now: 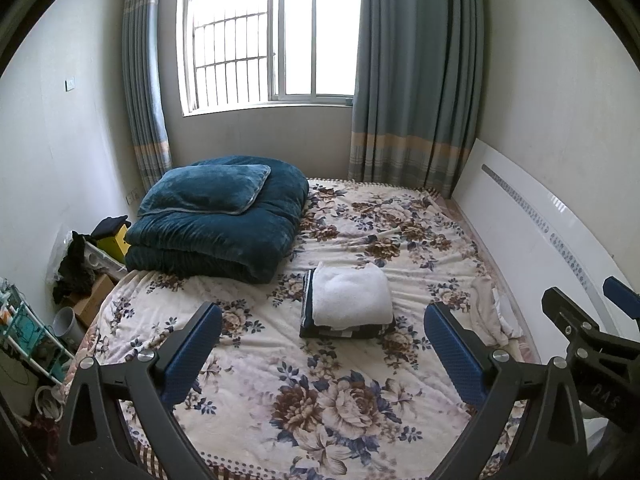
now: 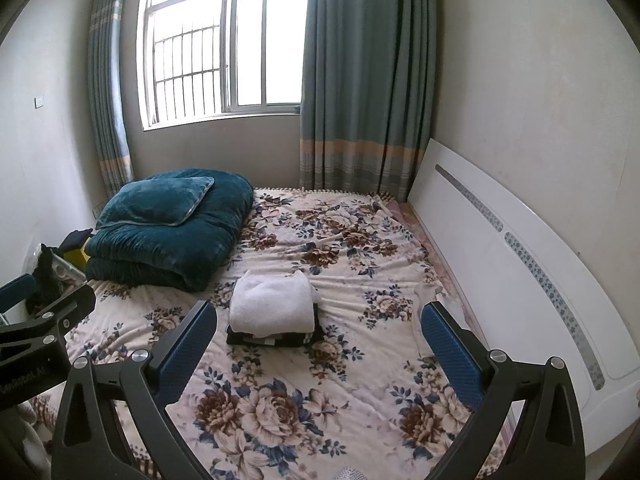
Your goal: Fold small clothes
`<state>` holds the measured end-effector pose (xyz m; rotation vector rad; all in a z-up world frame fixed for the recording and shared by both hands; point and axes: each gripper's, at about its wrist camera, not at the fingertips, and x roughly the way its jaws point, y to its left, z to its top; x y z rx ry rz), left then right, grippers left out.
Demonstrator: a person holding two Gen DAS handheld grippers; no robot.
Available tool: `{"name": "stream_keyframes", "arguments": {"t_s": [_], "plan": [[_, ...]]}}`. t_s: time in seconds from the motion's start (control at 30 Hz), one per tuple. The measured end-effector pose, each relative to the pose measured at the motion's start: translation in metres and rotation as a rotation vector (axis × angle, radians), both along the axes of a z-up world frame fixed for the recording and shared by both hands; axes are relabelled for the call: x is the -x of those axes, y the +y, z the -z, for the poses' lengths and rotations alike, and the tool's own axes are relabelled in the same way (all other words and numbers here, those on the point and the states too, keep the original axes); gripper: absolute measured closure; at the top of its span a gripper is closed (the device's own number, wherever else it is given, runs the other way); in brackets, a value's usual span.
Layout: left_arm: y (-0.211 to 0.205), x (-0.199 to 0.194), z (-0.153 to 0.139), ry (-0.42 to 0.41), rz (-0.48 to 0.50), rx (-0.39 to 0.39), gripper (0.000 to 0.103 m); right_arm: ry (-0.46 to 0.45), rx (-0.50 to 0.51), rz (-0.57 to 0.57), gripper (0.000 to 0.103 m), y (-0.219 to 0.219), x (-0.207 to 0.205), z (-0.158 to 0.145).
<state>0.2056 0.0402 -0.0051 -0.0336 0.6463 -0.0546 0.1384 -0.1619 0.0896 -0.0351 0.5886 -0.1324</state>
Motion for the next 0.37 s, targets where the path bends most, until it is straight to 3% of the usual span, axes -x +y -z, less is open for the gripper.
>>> {"name": "stream_keyframes", "arguments": {"t_s": [0.37], "plan": [[-0.0003, 0.0017, -0.0019, -0.011, -0.014, -0.030, 0.000, 0.002, -0.002, -0.001, 0.000, 0.0004, 0.0014, 0.0006]]}}
